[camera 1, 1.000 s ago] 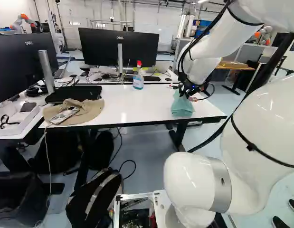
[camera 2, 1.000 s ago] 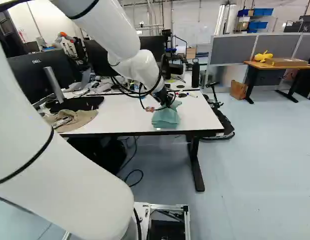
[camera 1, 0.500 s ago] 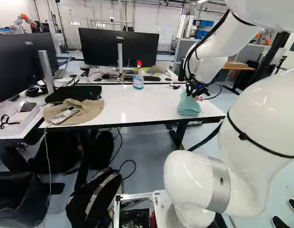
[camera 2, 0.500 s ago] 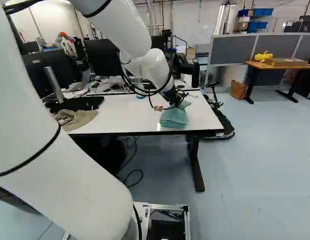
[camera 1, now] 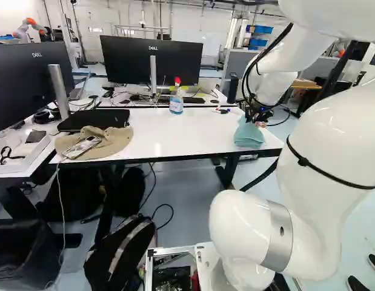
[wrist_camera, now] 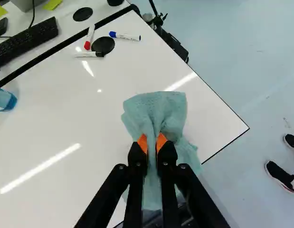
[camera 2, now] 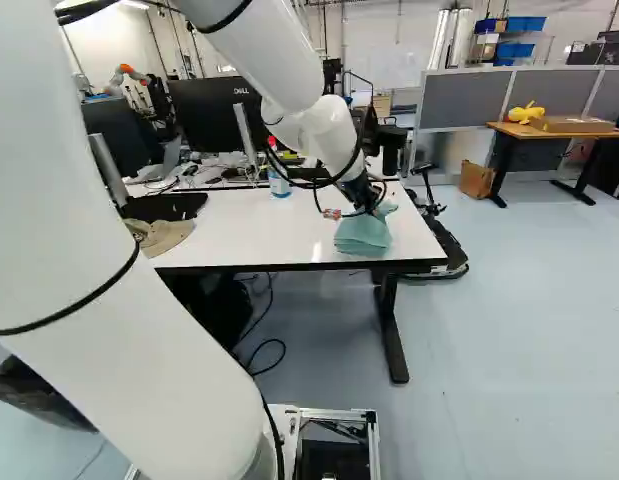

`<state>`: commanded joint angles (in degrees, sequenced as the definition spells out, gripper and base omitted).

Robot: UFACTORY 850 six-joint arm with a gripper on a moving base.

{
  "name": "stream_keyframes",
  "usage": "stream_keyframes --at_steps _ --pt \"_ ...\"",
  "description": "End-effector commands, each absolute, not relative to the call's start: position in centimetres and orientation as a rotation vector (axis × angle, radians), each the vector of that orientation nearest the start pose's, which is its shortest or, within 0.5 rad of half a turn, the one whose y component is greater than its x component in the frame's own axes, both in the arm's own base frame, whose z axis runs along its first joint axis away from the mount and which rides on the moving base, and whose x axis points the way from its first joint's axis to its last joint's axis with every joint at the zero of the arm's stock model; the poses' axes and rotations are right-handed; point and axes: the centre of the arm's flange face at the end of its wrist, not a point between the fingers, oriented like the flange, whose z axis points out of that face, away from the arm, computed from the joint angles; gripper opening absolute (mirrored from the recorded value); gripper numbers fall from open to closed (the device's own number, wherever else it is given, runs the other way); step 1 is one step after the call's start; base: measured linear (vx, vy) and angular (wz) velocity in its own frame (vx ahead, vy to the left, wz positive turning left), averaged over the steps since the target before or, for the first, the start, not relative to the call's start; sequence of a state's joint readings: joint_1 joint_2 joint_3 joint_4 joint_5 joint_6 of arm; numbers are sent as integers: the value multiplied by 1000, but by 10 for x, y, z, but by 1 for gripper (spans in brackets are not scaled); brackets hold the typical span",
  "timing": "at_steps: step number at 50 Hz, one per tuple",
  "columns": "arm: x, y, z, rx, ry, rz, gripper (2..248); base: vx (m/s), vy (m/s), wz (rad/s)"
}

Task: Clean the table with the green towel

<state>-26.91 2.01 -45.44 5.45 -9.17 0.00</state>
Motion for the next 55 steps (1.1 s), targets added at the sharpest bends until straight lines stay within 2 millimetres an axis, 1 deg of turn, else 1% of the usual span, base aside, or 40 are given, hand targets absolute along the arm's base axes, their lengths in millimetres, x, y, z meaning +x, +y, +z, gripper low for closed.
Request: stream_keyframes --at_steps 5,24,25,30,31,35,36,40,41,45,46,51,52,55 --pt "409 -202 506 -2956 833 -1054 41 0 0 0" --pt "409 -202 506 -2956 833 -1054 41 0 0 0" --pt "409 -202 506 -2956 833 -1054 52 0 0 0" --pt "409 -202 506 -2956 833 -1054 52 0 0 0" --pt "409 -202 506 -2956 833 -1054 85 0 0 0" --pt "409 -202 506 -2956 833 -1054 85 0 0 0" --pt "409 -202 506 -2956 833 -1054 120 0 0 0" --pt "409 -202 506 -2956 833 -1054 120 0 0 0" --pt "409 -202 506 -2956 833 -1054 155 0 0 0" --pt "409 -202 506 -2956 833 -1054 155 0 0 0" --pt "409 -202 506 -2956 833 -1054 191 0 0 0" --pt "409 -202 506 -2956 833 -1054 191 0 0 0" --pt "409 -202 506 -2956 833 -1054 229 0 0 0" --pt "409 -202 506 -2956 833 -1054 229 0 0 0"
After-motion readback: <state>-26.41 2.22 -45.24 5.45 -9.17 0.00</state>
